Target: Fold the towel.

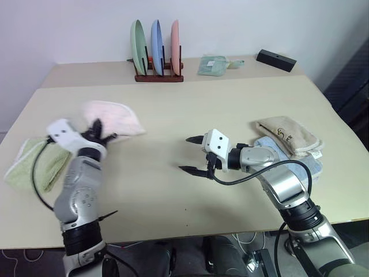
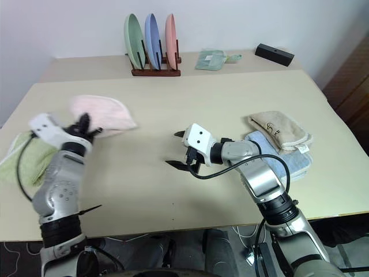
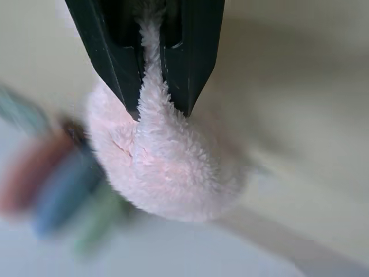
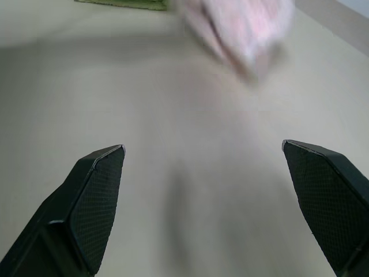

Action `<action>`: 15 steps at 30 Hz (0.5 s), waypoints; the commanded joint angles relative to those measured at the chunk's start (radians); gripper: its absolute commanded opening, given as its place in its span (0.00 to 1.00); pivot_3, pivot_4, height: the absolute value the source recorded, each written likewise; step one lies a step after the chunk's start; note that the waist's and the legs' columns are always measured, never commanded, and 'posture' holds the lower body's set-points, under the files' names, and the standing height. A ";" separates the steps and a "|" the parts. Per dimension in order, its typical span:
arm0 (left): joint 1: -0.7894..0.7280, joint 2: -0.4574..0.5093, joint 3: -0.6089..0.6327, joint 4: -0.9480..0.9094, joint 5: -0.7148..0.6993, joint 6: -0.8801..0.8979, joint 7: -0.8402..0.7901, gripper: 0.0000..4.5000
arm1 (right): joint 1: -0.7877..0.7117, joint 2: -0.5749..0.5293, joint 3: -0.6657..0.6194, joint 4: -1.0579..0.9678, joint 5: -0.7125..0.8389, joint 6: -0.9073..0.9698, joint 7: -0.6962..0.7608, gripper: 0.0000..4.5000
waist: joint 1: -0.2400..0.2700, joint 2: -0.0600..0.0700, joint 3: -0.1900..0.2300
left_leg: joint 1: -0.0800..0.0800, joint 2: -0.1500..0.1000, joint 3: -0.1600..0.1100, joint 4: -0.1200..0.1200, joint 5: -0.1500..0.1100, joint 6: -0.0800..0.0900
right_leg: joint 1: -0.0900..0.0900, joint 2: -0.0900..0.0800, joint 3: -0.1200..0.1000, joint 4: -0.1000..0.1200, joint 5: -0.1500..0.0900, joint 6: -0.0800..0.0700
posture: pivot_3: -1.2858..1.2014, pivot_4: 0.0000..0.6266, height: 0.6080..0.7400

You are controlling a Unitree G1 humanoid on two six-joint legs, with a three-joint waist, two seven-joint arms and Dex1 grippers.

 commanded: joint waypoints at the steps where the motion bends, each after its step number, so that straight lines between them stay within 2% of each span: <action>1: -0.039 0.058 0.186 0.047 0.046 -0.143 0.132 0.01 | -0.016 0.013 0.004 -0.026 0.000 -0.028 0.006 1.00 | 0.000 -0.002 0.001 | 0.000 0.000 0.000 0.000 0.000 0.000 | 0.000 0.000 0.000 0.000 0.000 0.000 | 0.52 0.24 0.98; 5: -0.023 0.033 0.286 0.094 0.020 -0.198 0.232 0.01 | -0.020 0.017 0.009 -0.011 -0.007 -0.040 0.008 1.00 | 0.000 -0.002 0.001 | 0.000 0.000 0.000 0.000 0.000 0.000 | 0.000 0.000 0.000 0.000 0.000 0.000 | 0.52 0.24 0.98; 12: 0.063 -0.037 0.275 0.064 -0.016 -0.167 0.267 0.01 | -0.016 0.014 0.006 0.001 -0.021 -0.057 0.012 1.00 | 0.009 -0.006 0.001 | 0.000 0.000 -0.001 0.001 0.000 0.000 | 0.001 -0.001 -0.002 0.000 0.000 0.000 | 0.52 0.24 0.98; 15: 0.080 -0.059 0.271 0.040 -0.051 -0.189 0.254 0.24 | -0.016 0.015 0.002 0.006 -0.024 -0.063 0.015 1.00 | 0.003 -0.006 0.001 | 0.000 0.000 -0.001 0.001 0.000 0.000 | 0.001 -0.001 -0.002 0.000 0.000 0.000 | 0.52 0.24 0.98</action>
